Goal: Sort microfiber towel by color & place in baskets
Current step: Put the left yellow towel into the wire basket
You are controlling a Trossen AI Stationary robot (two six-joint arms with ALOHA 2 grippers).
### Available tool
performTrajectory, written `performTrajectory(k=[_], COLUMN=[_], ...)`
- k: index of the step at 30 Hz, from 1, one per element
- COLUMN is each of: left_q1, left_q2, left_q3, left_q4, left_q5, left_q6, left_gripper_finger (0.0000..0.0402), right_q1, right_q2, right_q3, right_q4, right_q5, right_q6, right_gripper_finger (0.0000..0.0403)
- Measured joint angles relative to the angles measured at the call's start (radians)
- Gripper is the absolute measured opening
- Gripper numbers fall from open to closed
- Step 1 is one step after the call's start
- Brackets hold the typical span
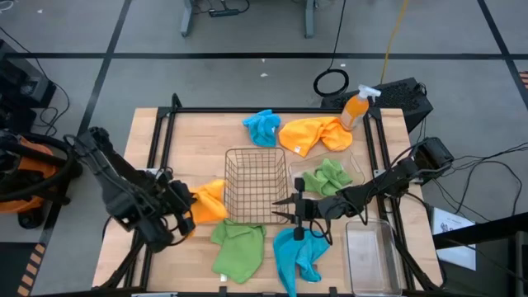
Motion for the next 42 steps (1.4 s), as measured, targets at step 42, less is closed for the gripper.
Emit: performTrajectory(k=[42], left_q1=[0.078], left_q2=[0.099], left_q3=[0.096], left_q4=[0.456], left_q5=[-0.078], left_q6=[0.647], left_gripper_finger=[0.0009], right_q1=[-0.054], right_q2=[0.115], right_q3=[0.300], right_q4=[-0.069], right_q5=[-0.014], right_q6=[-0.181], right_gripper_finger=[0.0107])
